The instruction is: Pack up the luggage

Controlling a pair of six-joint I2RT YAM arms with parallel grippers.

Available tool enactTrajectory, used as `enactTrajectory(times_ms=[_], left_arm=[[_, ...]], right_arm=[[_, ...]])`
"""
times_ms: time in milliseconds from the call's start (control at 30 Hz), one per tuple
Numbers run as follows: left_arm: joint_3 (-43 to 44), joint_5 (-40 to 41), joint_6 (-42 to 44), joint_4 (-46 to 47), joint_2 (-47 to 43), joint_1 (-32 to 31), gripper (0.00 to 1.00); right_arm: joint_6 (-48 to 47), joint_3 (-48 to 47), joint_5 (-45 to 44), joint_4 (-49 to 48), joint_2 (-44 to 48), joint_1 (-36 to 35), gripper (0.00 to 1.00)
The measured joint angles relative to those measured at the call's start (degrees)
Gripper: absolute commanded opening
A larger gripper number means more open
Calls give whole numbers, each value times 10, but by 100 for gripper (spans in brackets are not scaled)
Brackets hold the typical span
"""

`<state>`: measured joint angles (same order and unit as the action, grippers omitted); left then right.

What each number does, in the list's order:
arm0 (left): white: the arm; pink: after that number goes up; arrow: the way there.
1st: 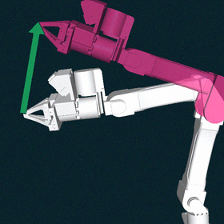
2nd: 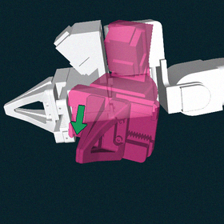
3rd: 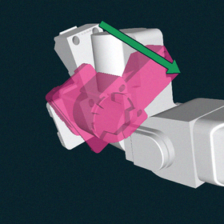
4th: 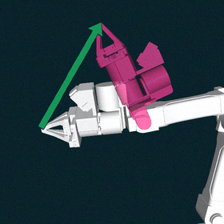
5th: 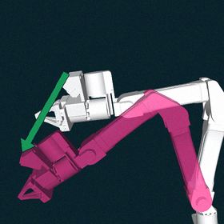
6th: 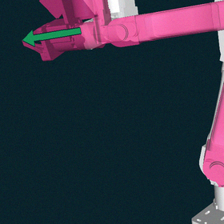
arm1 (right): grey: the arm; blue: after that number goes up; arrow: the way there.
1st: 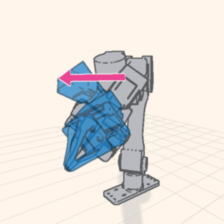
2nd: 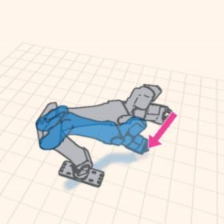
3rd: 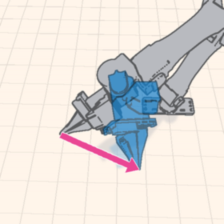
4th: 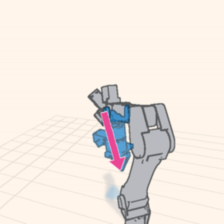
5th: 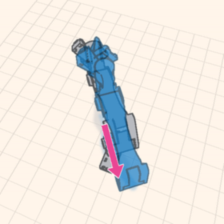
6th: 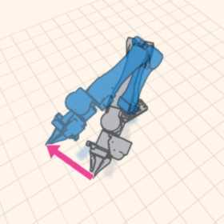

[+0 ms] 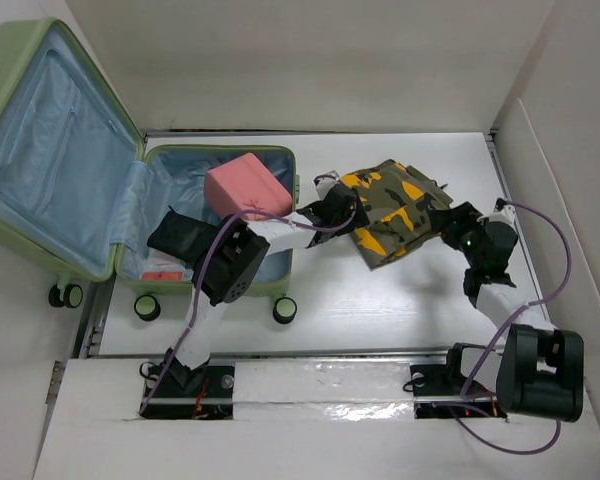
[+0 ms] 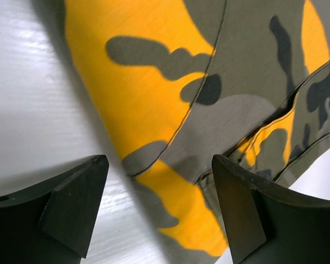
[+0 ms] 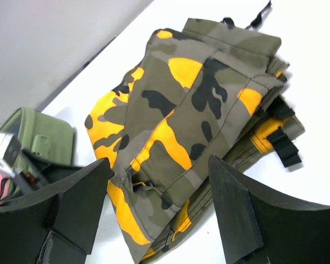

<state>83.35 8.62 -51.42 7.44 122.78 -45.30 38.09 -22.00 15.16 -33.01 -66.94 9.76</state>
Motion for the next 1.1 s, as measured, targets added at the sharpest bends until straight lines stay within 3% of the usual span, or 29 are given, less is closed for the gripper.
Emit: enactTrajectory(times_ms=[200,300,333,400,567,833,1000,1100], left_arm=[[58,7,-19,4,46,-3,58],[58,12,-27,7,50,-6,34],[58,14,-30,9,54,-6,18],[61,9,-25,23,65,-4,0],[84,-19,16,47,80,7,0],[248,-70,192,-78,69,25,0],[263,-100,265,-167,-47,64,0],[189,-126,280,-176,-176,141,0]], right_arm=[[-40,-11,2,76,91,-1,75],[-51,-12,5,101,147,-7,74],[-54,-13,8,108,163,-10,74],[-60,-21,19,125,187,-20,74],[-78,-58,56,168,232,-40,74],[-105,-91,73,183,230,-57,74],[-105,-73,73,179,217,-65,74],[-105,-58,73,176,212,-67,74]])
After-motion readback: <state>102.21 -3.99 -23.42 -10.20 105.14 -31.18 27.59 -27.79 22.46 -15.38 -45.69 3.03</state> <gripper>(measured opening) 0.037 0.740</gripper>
